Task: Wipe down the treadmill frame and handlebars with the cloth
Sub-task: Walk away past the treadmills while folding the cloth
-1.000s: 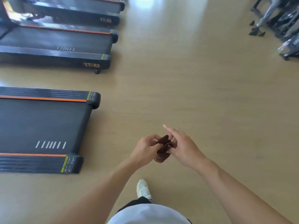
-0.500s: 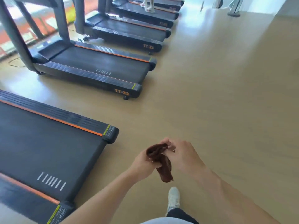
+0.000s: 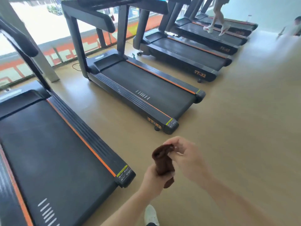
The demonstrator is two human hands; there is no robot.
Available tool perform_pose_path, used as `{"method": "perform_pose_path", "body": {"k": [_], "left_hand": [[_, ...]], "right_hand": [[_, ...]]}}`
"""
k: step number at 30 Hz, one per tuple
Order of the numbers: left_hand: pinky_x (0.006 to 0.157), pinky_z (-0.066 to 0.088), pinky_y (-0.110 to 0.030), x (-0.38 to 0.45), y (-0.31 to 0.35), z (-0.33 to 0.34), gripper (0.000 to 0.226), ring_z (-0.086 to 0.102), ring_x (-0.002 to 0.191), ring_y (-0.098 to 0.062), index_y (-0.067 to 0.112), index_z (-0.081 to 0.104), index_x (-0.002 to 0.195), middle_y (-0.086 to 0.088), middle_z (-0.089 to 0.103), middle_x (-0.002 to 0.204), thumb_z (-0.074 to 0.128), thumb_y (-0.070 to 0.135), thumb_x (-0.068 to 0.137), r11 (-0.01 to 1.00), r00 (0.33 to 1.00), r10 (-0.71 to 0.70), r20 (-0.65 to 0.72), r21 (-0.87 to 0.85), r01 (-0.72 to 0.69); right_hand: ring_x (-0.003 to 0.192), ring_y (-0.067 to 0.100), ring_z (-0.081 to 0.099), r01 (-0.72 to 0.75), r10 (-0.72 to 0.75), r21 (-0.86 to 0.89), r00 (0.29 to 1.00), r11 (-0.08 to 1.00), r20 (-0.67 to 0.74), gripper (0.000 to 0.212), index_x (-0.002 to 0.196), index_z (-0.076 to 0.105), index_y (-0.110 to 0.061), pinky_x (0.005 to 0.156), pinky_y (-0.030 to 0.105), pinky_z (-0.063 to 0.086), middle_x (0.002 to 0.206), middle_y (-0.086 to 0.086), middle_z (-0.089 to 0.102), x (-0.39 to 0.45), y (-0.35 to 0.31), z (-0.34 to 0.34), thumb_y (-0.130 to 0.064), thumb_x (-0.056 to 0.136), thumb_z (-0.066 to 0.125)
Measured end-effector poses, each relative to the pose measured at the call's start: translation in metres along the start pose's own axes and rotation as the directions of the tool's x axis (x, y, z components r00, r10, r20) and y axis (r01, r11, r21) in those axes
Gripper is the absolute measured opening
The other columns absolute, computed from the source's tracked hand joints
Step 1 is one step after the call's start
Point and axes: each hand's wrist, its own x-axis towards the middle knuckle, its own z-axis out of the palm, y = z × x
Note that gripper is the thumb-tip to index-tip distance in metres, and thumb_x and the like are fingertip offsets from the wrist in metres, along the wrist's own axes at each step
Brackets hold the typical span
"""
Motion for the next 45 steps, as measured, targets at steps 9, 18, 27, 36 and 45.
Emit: {"method": "perform_pose_path", "body": {"k": [9, 18, 27, 36, 45], "left_hand": [[0.049, 0.033, -0.025, 0.223, 0.1, 0.029, 0.032, 0.059, 0.053, -0.022, 0.016, 0.064, 0.081, -0.008, 0.062, 0.062, 0.086, 0.034, 0.067, 0.975, 0.947, -0.222, 0.232, 0.054, 0.215], [0.051, 0.044, -0.023, 0.483, 0.18, 0.138, 0.034, 0.059, 0.058, -0.018, 0.003, 0.068, 0.109, -0.004, 0.069, 0.071, 0.078, 0.027, 0.087, 0.972, 0.971, -0.235, 0.037, 0.002, 0.235], [0.057, 0.052, -0.024, 0.685, 0.263, 0.255, 0.03, 0.073, 0.078, -0.019, 0.019, 0.074, 0.098, -0.006, 0.079, 0.092, 0.088, 0.03, 0.075, 0.945, 0.953, -0.302, 0.019, 0.135, 0.297], [0.083, 0.05, -0.036, 0.916, 0.332, 0.382, 0.035, 0.063, 0.09, -0.023, 0.009, 0.072, 0.115, -0.01, 0.077, 0.101, 0.079, 0.028, 0.086, 0.856, 0.869, -0.459, 0.184, -0.17, 0.488], [0.081, 0.061, -0.037, 1.131, 0.45, 0.502, 0.04, 0.075, 0.095, -0.025, 0.018, 0.07, 0.113, -0.007, 0.079, 0.101, 0.087, 0.024, 0.077, 0.916, 0.906, -0.399, 0.141, 0.035, 0.398]], "right_hand": [[0.082, 0.015, 0.076, -0.042, 0.375, 0.811, 0.9, 0.584, -0.223, 0.03, 0.105, 0.068, -0.016, 0.072, 0.028, 0.063, 0.098, 0.001, 0.077, 0.232, 0.013, -0.173, 0.005, 0.099, 0.048], [0.105, 0.03, 0.072, -0.371, 0.609, 0.672, 0.779, 0.641, -0.15, 0.032, 0.128, 0.067, -0.004, 0.098, 0.041, 0.053, 0.116, 0.013, 0.074, 0.424, 0.145, -0.343, 0.004, 0.098, 0.057], [0.091, 0.024, 0.069, -0.511, 0.704, 0.592, 0.696, 0.623, -0.141, 0.011, 0.109, 0.065, -0.008, 0.096, 0.044, 0.053, 0.098, 0.011, 0.071, 0.615, 0.204, -0.495, -0.011, 0.104, 0.056], [0.09, 0.027, 0.069, -0.472, 0.687, 0.624, 0.711, 0.623, -0.149, 0.019, 0.114, 0.062, -0.008, 0.078, 0.038, 0.055, 0.1, 0.012, 0.07, 0.832, 0.256, -0.678, 0.0, 0.105, 0.047], [0.106, 0.03, 0.071, -0.582, 0.66, 0.487, 0.751, 0.652, 0.014, 0.041, 0.121, 0.067, -0.002, 0.094, 0.037, 0.056, 0.111, 0.016, 0.075, 1.025, 0.275, -0.834, 0.018, 0.086, 0.063]]}}
